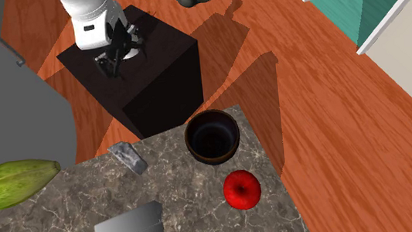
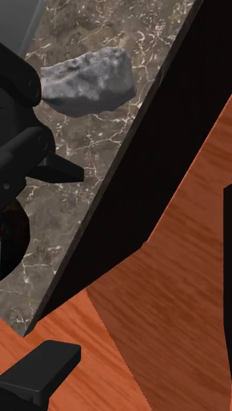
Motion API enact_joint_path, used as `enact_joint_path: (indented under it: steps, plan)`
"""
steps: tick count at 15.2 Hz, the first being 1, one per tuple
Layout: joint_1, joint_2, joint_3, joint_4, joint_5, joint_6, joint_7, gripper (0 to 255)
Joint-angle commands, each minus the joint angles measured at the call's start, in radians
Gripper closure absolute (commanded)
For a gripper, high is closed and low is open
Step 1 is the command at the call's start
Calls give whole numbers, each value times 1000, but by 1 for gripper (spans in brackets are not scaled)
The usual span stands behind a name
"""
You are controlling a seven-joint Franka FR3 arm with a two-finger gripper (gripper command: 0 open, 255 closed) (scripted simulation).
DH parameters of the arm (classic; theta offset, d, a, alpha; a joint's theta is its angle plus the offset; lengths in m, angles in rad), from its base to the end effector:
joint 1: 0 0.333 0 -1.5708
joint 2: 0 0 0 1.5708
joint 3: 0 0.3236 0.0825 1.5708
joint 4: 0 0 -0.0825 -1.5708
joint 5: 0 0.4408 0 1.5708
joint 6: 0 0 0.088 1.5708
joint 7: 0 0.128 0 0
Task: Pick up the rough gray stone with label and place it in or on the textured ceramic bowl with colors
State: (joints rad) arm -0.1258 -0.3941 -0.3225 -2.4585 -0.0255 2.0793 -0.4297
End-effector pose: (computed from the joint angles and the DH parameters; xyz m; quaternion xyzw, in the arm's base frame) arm 0.4247 -0.2021 0.3913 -0.9987 -0.0086 -0.0194 0.0459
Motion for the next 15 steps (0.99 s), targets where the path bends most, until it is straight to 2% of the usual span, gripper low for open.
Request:
enact_joint_path:
  steps: [1, 5, 9, 15]
  plan:
    - [-1, 73, -39, 29, 16, 45, -52, 0]
    - [-1, 218, -107, 92, 78, 121, -164, 0]
    - [-10, 377, -158, 177, 179, 174, -293, 0]
    - [-77, 627, -171, 347, 363, 199, -485, 0]
